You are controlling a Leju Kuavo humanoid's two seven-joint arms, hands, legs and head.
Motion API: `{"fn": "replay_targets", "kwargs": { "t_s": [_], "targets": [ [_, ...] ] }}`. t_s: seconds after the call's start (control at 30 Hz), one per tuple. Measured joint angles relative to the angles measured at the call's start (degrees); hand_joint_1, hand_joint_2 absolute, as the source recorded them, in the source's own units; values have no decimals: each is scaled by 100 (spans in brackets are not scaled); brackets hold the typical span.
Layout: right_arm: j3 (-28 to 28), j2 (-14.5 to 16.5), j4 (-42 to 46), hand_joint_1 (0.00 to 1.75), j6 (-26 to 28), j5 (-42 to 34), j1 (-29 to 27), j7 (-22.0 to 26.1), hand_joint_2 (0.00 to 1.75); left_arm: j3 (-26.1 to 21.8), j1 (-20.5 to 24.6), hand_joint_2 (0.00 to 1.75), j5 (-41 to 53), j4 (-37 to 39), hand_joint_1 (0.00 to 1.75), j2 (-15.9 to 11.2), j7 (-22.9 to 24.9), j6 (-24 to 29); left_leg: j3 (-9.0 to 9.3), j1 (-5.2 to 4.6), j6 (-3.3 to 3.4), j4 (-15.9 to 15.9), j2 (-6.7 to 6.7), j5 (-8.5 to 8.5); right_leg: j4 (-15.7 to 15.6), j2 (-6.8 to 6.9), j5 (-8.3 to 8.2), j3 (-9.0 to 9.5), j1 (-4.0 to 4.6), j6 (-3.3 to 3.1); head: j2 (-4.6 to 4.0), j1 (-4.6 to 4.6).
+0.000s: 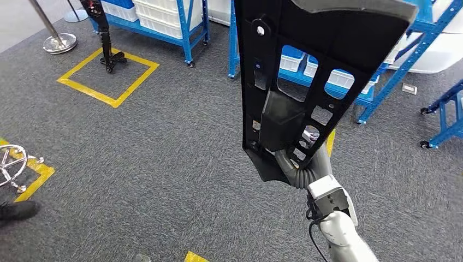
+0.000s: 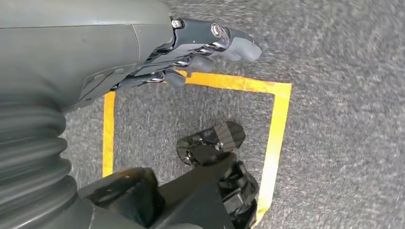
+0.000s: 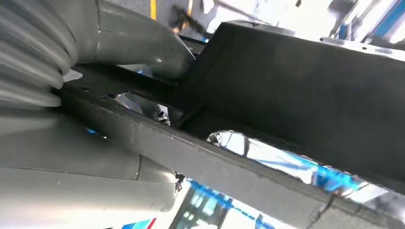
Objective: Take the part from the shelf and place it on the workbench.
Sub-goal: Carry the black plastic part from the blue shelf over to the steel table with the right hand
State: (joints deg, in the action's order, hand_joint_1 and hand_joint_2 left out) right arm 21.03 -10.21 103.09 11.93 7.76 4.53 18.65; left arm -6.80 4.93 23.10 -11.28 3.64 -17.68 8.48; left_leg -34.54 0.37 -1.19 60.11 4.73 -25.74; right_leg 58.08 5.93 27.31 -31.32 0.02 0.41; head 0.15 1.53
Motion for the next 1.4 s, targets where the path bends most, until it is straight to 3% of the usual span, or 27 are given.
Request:
{"fn": "replay_targets", "kwargs": {
  "t_s": [0.07, 0.1, 0.13, 0.17, 0.2, 0.23, 0.3, 0.37, 0.4, 0.47, 0.5, 0.53, 0.6, 0.63, 0.67, 0.73, 0.8, 0.9, 0.97, 1.03, 1.1, 1.13, 1.2, 1.23, 1.3, 1.33, 1.4],
  "targets": [
    [1, -2, 3, 175, -1, 11, 3, 4, 175, -2, 13, 175, 0, -1, 0, 0, -3, 0, -8, -30, 56, -67, -28, -17, 3, 84, 11, -6, 43, 27, 1, -19],
    [1, -3, 6, 175, -2, 17, 1, 9, 175, -4, 11, 175, -1, -2, 0, -2, -9, -1, -23, -22, 100, -84, -125, 6, 4, 133, 23, -11, 40, 52, 1, -28],
    [1, -7, 16, 175, -3, 28, -17, 27, 175, -9, 12, 175, -1, -3, 0, -4, -25, -8, -49, -14, 161, -100, -270, 39, 245, -10, 160, -120, 22, 61, 0, -46],
    [7, -4, 26, 175, -14, 50, -68, 64, 175, -14, 5, 175, 9, -3, 0, -9, -46, -26, -75, -3, 213, -116, -463, 78, 682, -182, 339, -331, 1, 84, 0, -53],
    [39, 18, 35, 175, -29, 87, -119, 112, 175, -19, -1, 175, 28, -3, 0, -19, -67, -45, -102, 13, 243, -131, -725, 128, 701, -471, 362, -339, -48, 147, 0, -63],
    [81, 49, 41, 175, -43, 122, -166, 157, 175, -23, -3, 175, 48, -4, 0, -32, -84, -65, -132, 13, 237, -128, -952, 163, 705, -775, 367, -339, -81, 176, 0, -70],
    [172, 129, 37, 175, -61, 170, -200, 204, 175, -28, -6, 175, 80, -4, 0, -59, -90, -79, -175, 13, 150, -131, -1240, 219, 44, -949, 74, -22, -110, 221, 1, -64],
    [222, 175, 28, 175, -62, 178, -192, 207, 175, -39, -18, 175, 84, -3, 0, -87, -86, -79, -210, 26, 66, -161, -1335, 269, 27, -837, 29, -13, -90, 135, 1, -62],
    [247, 200, 24, 175, -64, 186, -183, 207, 175, -45, -29, 175, 85, -3, 0, -102, -81, -79, -234, 24, 34, -143, -1287, 257, 10, -775, 4, -8, -95, 89, 1, -59],
    [295, 257, 17, 175, -73, 204, -171, 213, 175, -51, -33, 175, 85, -3, 0, -124, -70, -79, -387, 6, -9, 186, -969, 36, -28, -632, -31, -1, -121, 1, 0, -24],
    [315, 280, 9, 175, -80, 213, -170, 216, 175, -52, -23, 175, 85, -4, 0, -126, -65, -79, -534, -1, -24, 528, -751, -165, -30, -554, -33, 2, -110, -24, 0, -6],
    [334, 299, -4, 175, -87, 216, -172, 219, 175, -52, -10, 175, 85, -4, 0, -126, -61, -79, -708, 3, -40, 929, -615, -368, -29, -472, -30, -1, -97, -38, 0, 8],
    [380, 328, -41, 175, -97, 224, -168, 220, 175, -55, 1, 175, 84, -4, 0, -128, -54, -79, -920, 23, -64, 1469, -515, -564, -27, -296, -26, -5, -75, -43, 0, 9],
    [404, 354, -62, 175, -100, 229, -161, 219, 175, -60, -1, 175, 81, -4, 0, -134, -49, -80, -870, 33, -71, 1431, -492, -509, -25, -213, -24, -5, -72, -42, 0, 10],
    [430, 385, -83, 175, -104, 240, -145, 216, 175, -72, -3, 175, 75, -4, 0, -145, -46, -83, -696, 41, -74, 1160, -448, -366, -23, -135, -22, 1, -72, -40, 0, 10],
    [485, 462, -128, 175, -112, 266, -76, 199, 175, -108, 4, 175, 47, -7, 0, -175, -44, -100, -221, 30, -68, 350, -229, -70, -7, -2, -3, 13, -51, -16, 0, 12],
    [544, 532, -175, 175, -118, 295, 20, 176, 175, -139, 19, 175, 23, -13, 0, -201, -48, -127, -7, -9, -15, -76, -118, 37, 3, 104, 13, 17, -11, 24, 0, -3],
    [596, 620, -243, 175, -122, 312, 130, 162, 175, -155, 7, 175, 15, -17, 0, -242, -51, -152, -49, -32, 102, -121, -329, 77, -2, 224, 32, 18, -11, 100, 0, -15],
    [611, 650, -274, 175, -122, 311, 174, 161, 175, -156, 6, 175, 14, -19, 0, -267, -51, -161, -65, -2, 180, -147, -471, 125, 276, -42, 206, -109, -36, 114, 0, -21],
    [621, 658, -302, 175, -122, 311, 188, 161, 175, -157, 22, 175, 10, -21, 0, -280, -52, -164, -101, 9, 235, -152, -623, 161, 1017, -426, 539, -461, -50, 71, 0, -34],
    [626, 656, -343, 175, -122, 309, 188, 161, 175, -157, 20, 175, 9, -22, 0, -281, -54, -164, -138, -7, 266, -151, -804, 188, 1666, -557, 744, -792, -41, 58, 1, -42],
    [628, 656, -364, 175, -122, 308, 188, 161, 175, -157, 11, 175, 9, -22, 0, -282, -54, -164, -149, -17, 273, -151, -895, 201, 1691, -577, 717, -817, -33, 74, 1, -41],
    [635, 657, -388, 175, -122, 308, 193, 161, 175, -157, 0, 175, 9, -22, 0, -283, -54, -164, -156, -27, 270, -151, -1075, 231, 1077, -674, 431, -530, -10, 113, 1, -41],
    [640, 658, -393, 175, -122, 308, 201, 161, 175, -157, 1, 175, 9, -22, 0, -279, -54, -164, -161, -29, 259, -149, -1156, 247, 636, -821, 268, -320, 1, 111, 1, -38],
    [653, 661, -399, 175, -122, 307, 224, 161, 175, -157, 4, 175, 8, -23, 0, -271, -54, -163, -186, -32, 218, -148, -1297, 280, 70, -1030, 65, -44, 28, 61, 1, -39],
    [658, 663, -404, 175, -122, 305, 235, 161, 175, -157, 0, 175, 8, -23, 0, -268, -55, -165, -207, -30, 187, -153, -1356, 300, -7, -1060, 35, -3, 42, 28, 1, -36],
    [666, 668, -416, 175, -122, 302, 249, 161, 175, -158, -29, 175, 13, -21, 0, -273, -54, -168, -251, -22, 127, -156, -1415, 334, -30, -919, -14, 25, 37, -34, 1, -36]
  ]
}}
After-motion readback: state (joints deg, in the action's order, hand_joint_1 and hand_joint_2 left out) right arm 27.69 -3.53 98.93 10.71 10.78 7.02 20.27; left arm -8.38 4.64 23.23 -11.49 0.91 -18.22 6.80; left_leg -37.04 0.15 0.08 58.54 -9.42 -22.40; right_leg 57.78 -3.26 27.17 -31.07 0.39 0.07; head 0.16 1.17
